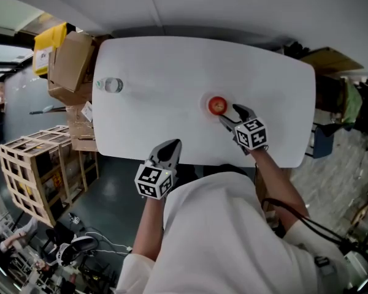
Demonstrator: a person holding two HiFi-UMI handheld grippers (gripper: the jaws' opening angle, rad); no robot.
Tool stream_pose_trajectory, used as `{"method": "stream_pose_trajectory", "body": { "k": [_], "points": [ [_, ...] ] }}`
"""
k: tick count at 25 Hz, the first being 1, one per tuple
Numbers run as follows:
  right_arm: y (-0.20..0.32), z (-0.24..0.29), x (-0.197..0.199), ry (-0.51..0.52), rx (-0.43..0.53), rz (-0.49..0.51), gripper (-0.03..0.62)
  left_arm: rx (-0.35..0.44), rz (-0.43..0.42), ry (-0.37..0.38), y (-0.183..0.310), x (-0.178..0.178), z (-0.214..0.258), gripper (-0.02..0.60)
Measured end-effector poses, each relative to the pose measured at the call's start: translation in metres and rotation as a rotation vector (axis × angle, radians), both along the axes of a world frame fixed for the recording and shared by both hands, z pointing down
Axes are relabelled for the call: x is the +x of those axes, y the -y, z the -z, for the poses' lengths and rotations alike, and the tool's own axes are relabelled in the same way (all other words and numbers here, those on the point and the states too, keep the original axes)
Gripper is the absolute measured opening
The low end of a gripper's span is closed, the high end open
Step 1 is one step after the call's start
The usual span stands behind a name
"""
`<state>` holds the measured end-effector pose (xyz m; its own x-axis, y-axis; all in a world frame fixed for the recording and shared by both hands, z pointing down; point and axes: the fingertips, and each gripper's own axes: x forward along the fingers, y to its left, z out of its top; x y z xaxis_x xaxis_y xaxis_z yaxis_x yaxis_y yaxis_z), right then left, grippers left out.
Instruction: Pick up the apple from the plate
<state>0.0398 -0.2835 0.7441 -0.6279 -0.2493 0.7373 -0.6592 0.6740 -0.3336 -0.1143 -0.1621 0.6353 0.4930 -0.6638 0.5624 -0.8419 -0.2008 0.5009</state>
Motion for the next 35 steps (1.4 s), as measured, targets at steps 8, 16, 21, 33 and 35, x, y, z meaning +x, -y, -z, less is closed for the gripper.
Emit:
{"method": "stream_pose_trajectory", "body": {
  "k": [8, 16, 21, 33, 35],
  "points": [
    [0.007, -0.032, -0.008, -0.108, 0.031, 0.087, 0.322, -0.034, 0.043, 0.0, -0.007, 0.001, -0.009, 0.002],
    [0.005, -0.054, -0.024, -0.223, 0.101, 0.226, 0.359, -0.064, 0.074, -0.003, -0.02, -0.007, -0.017, 0.002],
    [0.004, -0.065, -0.028, -0.259, 0.104, 0.26, 0.36, -0.074, 0.084, -0.006, -0.023, -0.01, -0.02, 0.002],
    [0.007, -0.07, -0.036, -0.223, 0.032, 0.216, 0.36, -0.082, 0.087, 0.001, -0.032, -0.021, -0.023, 0.002],
    [0.007, -0.064, -0.033, -0.22, 0.044, 0.2, 0.36, -0.074, 0.081, 0.0, -0.032, -0.022, -0.02, 0.002]
  ]
}}
